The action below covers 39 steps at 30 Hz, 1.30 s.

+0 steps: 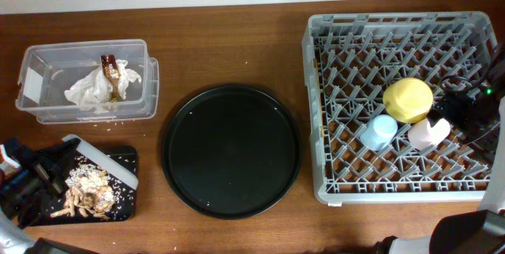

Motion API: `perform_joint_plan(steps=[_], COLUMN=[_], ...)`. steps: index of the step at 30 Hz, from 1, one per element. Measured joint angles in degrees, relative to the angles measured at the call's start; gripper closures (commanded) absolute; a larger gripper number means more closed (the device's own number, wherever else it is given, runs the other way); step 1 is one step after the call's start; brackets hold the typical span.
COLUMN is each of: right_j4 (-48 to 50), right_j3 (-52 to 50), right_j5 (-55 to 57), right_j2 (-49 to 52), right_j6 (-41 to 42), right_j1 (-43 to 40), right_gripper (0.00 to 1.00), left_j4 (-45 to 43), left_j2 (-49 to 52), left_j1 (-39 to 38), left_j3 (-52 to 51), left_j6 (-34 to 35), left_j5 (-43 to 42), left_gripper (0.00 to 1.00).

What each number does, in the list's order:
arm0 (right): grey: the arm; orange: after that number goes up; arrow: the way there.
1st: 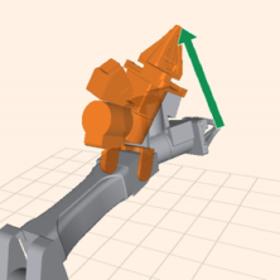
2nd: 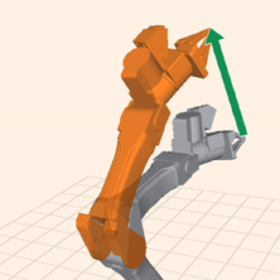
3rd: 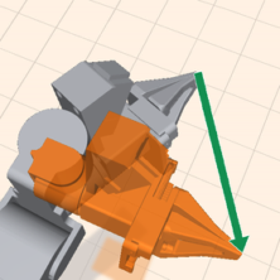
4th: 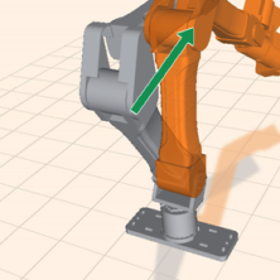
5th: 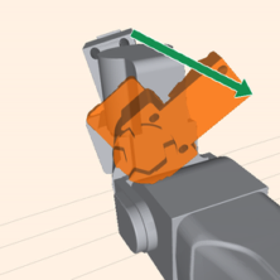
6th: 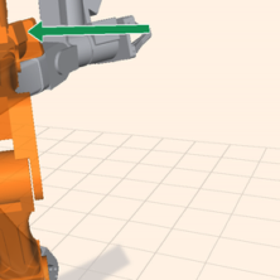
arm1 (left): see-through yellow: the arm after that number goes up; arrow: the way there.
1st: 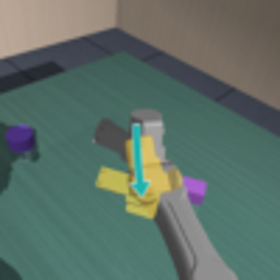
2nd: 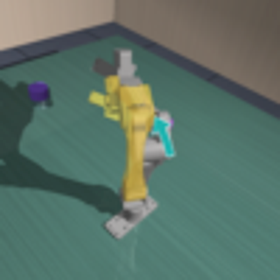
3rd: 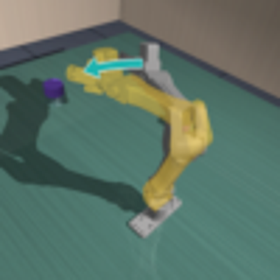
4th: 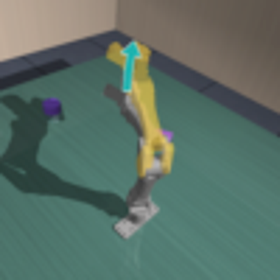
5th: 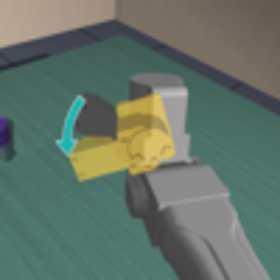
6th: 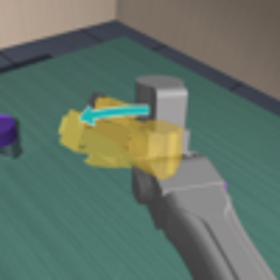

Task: Sort waste into correct bins and load items into the dishwasher rack
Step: 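Tip the plate over the black tray to dump the food scraps, then set the empty white plate back on the round tray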

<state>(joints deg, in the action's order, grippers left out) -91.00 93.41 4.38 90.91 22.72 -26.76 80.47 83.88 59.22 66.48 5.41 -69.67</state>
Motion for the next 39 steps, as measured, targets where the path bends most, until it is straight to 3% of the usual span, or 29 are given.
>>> perform_joint_plan(steps=[4, 7, 9, 14, 15, 18, 21, 23, 24, 25, 26, 29, 31, 33, 34, 37, 38, 39], right_j4=[-0.02, -0.02, -0.07, 0.0, -0.04, -0.04, -0.04, -0.02, -0.04, -0.02, -0.02, -0.04, -0.04, -0.04, -0.04, 0.02, -0.04, -0.04], right_j3=[0.0, 0.0, 0.0, -0.15, -0.15, -0.15, -0.15, -0.15, -0.15, -0.15, -0.15, -0.15, -0.15, -0.15, -0.15, -0.15, -0.17, -0.17], right_j5=[0.0, -0.04, 0.0, -0.2, -0.24, -0.2, -0.22, -0.22, -0.2, -0.2, -0.2, -0.22, -0.22, -0.17, -0.22, -0.2, -0.2, -0.22], right_j2=[0.0, 0.0, 0.0, 0.0, 0.0, 0.0, 0.0, 0.0, 0.0, 0.0, 0.0, 0.0, 0.0, 0.0, 0.0, 0.0, 0.0, 0.0], right_j6=[0.02, 0.04, 0.02, 0.0, 0.0, 0.02, 0.04, 0.02, 0.02, 0.02, 0.0, 0.04, 0.02, 0.02, 0.02, 0.02, 0.0, 0.02], right_j1=[0.0, 0.0, 0.0, 0.0, 0.0, 0.0, 0.0, 0.0, 0.0, 0.0, 0.0, 0.0, 0.0, 0.0, 0.0, 0.0, 0.0, 0.0], right_gripper=[0.01, 0.01, 0.01, 0.01, 0.01, 0.01, 0.01, 0.01, 0.01, 0.01, 0.01, 0.01, 0.01, 0.01, 0.01, 0.01, 0.01, 0.01], left_j4=[5.49, 3.08, -5.88, -20.52, -26.03, -30.93, -35.43, -35.85, -35.85, -35.89, -35.87, -35.91, -33.55, -25.51, -22.16, -16.72, -14.34, -12.83], left_j2=[-5.95, -16.55, -22.14, -23.21, -21.07, -12.13, 4.09, 9.75, 11.58, 12.94, 13.2, 13.2, 13.18, 12.61, 9.68, -4.57, -9.92, -13.77], left_j1=[-1.05, -10.23, -20.52, -57.9, -68.98, -89.11, -100.56, -103.47, -104.21, -104.65, -104.76, -104.74, -104.45, -102.84, -99.97, -88.89, -84.24, -80.81], left_j3=[-0.11, -0.26, -0.35, -0.17, 0.04, 0.17, 0.15, 0.15, 0.15, 0.15, 0.15, 0.15, 0.59, 4.59, 8.02, 12.24, 12.31, 12.39], left_j6=[-6.34, -6.75, -1.22, 15.28, 17.18, 22.99, 24.68, 26.14, 26.6, 27.02, 27.5, 27.67, 27.39, 27.23, 27.21, 27.19, 27.19, 27.21], left_j5=[-0.46, -0.24, 3.91, 32.89, 40.37, 59.19, 66.53, 72.17, 74.18, 75.58, 76.46, 77.88, 78.95, 79.12, 79.69, 83.71, 85.2, 86.49], left_gripper=[0.99, 0.99, 0.99, 0.99, 0.99, 0.99, 0.99, 0.99, 0.92, 0.79, 0.76, 0.54, 0.52, 0.51, 0.36, 0.33, 0.01, 0.01])
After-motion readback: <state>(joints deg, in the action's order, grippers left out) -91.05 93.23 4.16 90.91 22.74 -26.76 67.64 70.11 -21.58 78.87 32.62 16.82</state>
